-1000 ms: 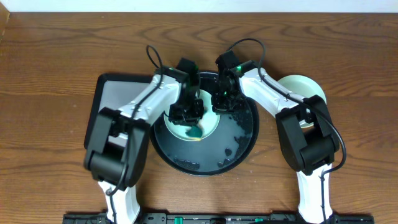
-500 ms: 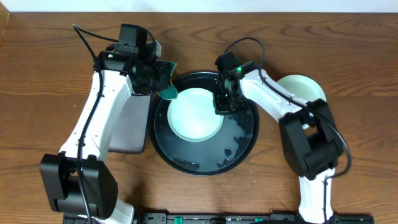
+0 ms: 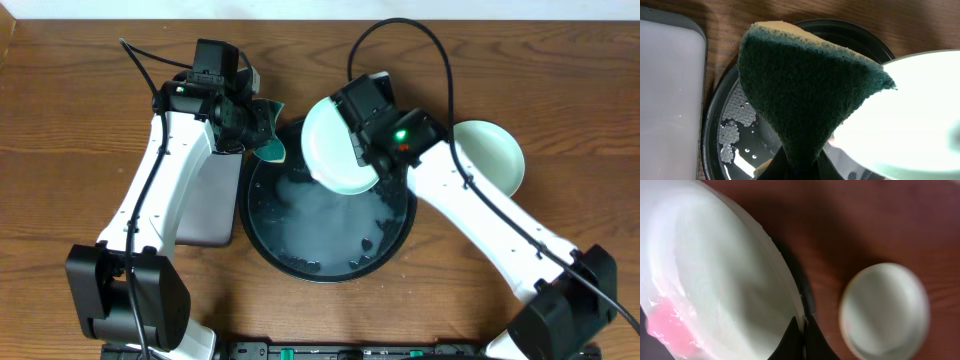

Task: Clean dirty plates on tray and stack at the side
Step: 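Lift the pale green plate with the right gripper and carry it right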

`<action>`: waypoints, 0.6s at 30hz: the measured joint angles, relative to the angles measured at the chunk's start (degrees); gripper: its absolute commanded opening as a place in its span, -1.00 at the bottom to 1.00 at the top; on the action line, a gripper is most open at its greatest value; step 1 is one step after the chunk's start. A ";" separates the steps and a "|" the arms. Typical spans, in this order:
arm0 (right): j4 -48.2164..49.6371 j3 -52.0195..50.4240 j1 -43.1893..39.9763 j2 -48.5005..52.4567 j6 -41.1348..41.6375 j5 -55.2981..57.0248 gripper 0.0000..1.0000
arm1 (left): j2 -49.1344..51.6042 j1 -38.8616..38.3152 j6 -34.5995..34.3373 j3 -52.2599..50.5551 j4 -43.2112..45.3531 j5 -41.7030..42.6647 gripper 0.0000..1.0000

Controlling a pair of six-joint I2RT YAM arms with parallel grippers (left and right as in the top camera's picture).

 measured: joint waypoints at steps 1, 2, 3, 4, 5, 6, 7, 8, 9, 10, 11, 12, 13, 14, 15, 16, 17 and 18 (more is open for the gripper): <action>-0.02 0.00 1.05 -0.48 -0.17 3.26 -0.98 | 0.00 0.00 0.00 0.00 0.00 0.00 -0.85; -0.02 0.00 1.95 -0.85 -0.35 6.19 -0.98 | 0.00 0.00 0.00 0.00 0.00 0.00 -0.85; -0.02 0.00 2.71 -1.16 -0.42 8.74 -0.98 | 0.00 0.00 0.00 0.00 0.02 0.00 -0.85; 0.00 0.00 4.31 -1.64 -0.85 13.51 -0.98 | 0.00 0.00 0.00 0.00 0.00 0.00 -0.85; -0.02 0.00 4.57 -1.73 -0.96 14.43 -0.98 | 0.00 0.00 0.00 0.00 0.00 -0.02 -0.85; 0.00 0.00 5.51 -1.95 -1.46 17.38 -0.98 | 0.00 0.00 0.00 0.00 0.00 0.00 -0.85; 0.00 0.00 6.36 -2.08 -1.88 19.69 -0.98 | 0.00 0.00 0.00 0.00 0.00 0.00 -0.85; 0.00 0.00 7.23 -2.21 -2.29 22.43 -0.98 | 0.00 0.00 0.00 0.00 0.00 0.00 -0.85; -0.02 0.00 7.80 -2.29 -2.54 24.59 -0.98 | 0.00 0.00 0.00 0.00 0.02 0.00 -0.85; -0.02 0.00 8.68 -2.38 -2.95 27.30 -0.98 | 0.00 0.00 0.00 0.00 0.00 0.00 -0.85; -0.02 0.00 9.46 -2.43 -3.21 29.99 -0.98 | 0.00 0.00 0.00 0.00 0.00 0.00 -0.85; 0.00 0.00 10.03 -2.45 -3.34 32.09 -0.98 | 0.00 0.00 0.00 0.00 0.00 0.00 -0.85; 0.00 -0.02 10.84 -2.47 -3.52 34.84 -0.98 | 0.00 0.00 0.00 0.00 0.00 0.00 -0.85; 0.00 0.00 11.47 -2.51 -3.69 37.44 -0.98 | 0.00 0.00 0.00 0.00 0.00 0.00 -0.85; 0.02 0.00 12.17 -2.56 -3.80 39.74 -0.98 | 0.00 0.00 0.00 0.00 0.00 0.00 -0.85; 0.09 0.00 12.66 -2.62 -3.91 41.79 -0.98 | 0.00 0.00 0.00 0.00 0.00 0.00 -0.85; 0.11 0.00 13.29 -2.71 -3.96 44.41 -0.98 | 0.00 0.00 0.00 0.00 0.00 0.00 -0.85; 0.13 0.00 13.70 -2.75 -3.98 46.03 -0.98 | 0.00 0.00 0.00 0.00 0.00 0.00 -0.85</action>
